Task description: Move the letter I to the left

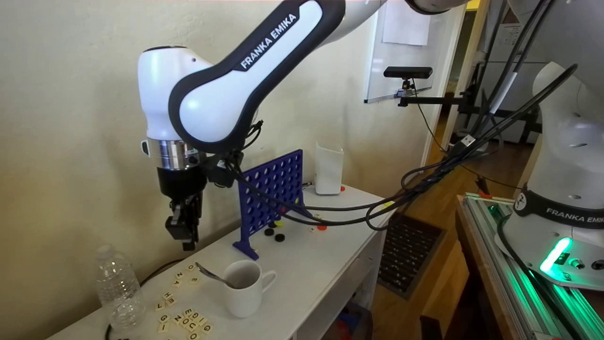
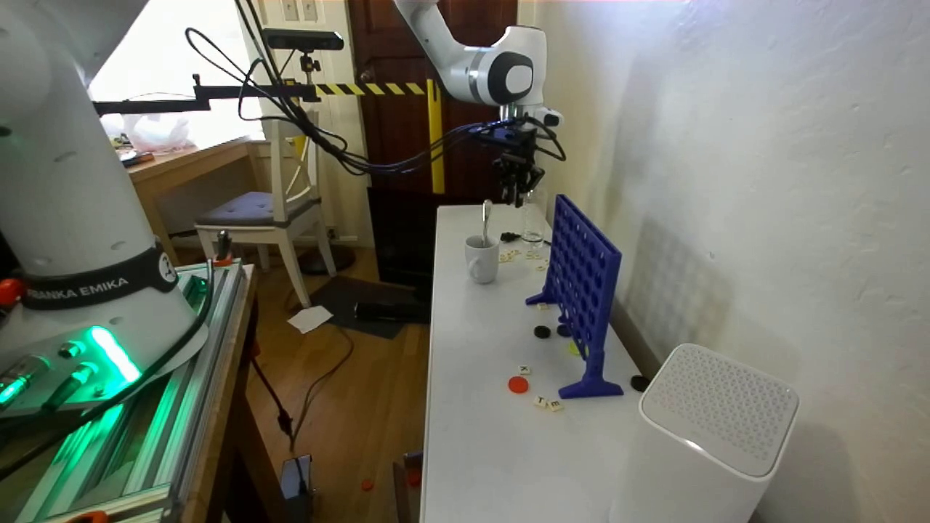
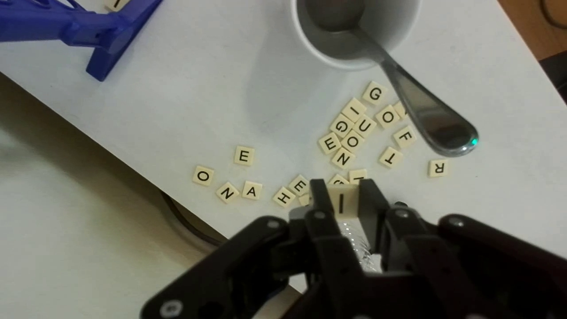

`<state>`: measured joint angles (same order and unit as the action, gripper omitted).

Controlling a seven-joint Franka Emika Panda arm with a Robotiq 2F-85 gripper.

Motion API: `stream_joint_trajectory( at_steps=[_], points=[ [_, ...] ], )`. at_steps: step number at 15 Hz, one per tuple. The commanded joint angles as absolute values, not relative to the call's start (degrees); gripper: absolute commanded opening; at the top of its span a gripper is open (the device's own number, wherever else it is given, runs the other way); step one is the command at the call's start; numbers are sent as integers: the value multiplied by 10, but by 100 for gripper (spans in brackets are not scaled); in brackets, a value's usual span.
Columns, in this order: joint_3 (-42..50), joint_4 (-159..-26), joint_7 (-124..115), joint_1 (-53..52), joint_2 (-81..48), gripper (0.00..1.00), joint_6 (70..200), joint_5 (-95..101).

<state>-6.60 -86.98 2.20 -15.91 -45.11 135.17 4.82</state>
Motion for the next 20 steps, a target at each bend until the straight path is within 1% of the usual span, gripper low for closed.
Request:
stream_joint_trajectory(
  at_steps=[1,8,14,15,20],
  points=[
    [-71,-823,25,-160,-479,5,1329,52],
    [-74,-801,15,-161,-495,5,1326,44],
    [-77,-794,-4,-159,-498,5,1293,30],
    [-72,-816,8,-159,-487,22,1317,44],
    [-73,-813,0,-160,-489,22,1309,42]
  ],
)
